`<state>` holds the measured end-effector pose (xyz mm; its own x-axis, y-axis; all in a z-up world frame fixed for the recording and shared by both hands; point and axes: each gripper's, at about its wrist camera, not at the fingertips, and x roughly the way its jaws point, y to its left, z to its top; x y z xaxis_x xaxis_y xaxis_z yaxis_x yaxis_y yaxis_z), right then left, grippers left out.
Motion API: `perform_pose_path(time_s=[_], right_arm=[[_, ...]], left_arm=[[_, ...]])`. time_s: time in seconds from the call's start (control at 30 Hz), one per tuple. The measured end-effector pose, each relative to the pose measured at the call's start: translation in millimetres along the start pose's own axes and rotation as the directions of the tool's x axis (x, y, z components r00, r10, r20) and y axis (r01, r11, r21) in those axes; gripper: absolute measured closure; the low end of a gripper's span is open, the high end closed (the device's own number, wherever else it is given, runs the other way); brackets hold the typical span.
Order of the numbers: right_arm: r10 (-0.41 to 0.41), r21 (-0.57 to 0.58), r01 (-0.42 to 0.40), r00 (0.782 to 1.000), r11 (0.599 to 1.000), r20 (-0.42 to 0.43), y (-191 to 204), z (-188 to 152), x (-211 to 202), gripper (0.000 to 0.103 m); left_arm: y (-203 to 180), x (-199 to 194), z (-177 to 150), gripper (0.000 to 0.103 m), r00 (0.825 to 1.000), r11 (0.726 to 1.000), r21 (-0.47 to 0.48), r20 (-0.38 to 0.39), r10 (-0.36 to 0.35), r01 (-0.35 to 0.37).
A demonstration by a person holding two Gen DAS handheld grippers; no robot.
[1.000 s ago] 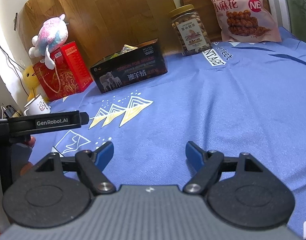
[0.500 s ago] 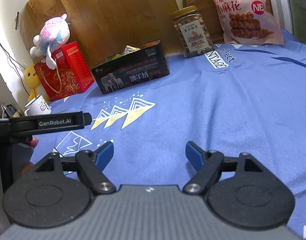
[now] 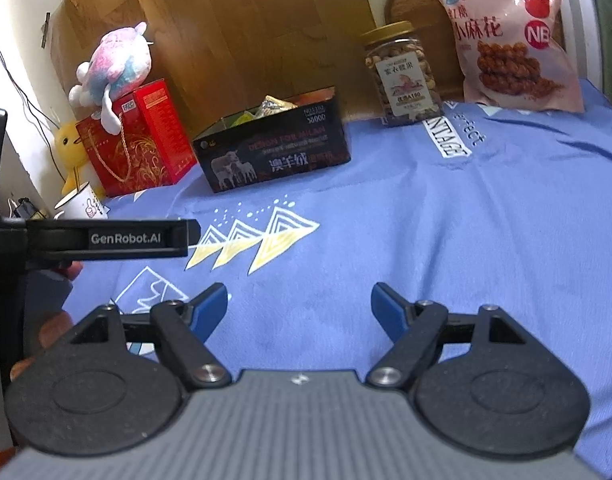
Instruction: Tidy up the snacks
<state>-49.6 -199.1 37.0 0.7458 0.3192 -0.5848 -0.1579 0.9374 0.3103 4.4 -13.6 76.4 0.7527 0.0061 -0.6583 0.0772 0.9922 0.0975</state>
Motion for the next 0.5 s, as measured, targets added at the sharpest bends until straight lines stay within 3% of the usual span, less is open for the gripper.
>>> perform_pose_path(time_s=[0.33, 0.5], right_arm=[[-0.033, 0.038, 0.034, 0.999, 0.999, -0.015, -3, -3, 8, 0.022], [-0.057, 0.027, 0.057, 0.998, 0.998, -0.017, -1, 2, 13, 0.022]], left_arm=[[11, 11, -4, 0.000, 1.000, 1.000, -0.021, -0.014, -0.010, 0.010], [6, 18, -6, 0.000, 1.000, 0.999, 0.036, -0.022, 0.013, -0.013]])
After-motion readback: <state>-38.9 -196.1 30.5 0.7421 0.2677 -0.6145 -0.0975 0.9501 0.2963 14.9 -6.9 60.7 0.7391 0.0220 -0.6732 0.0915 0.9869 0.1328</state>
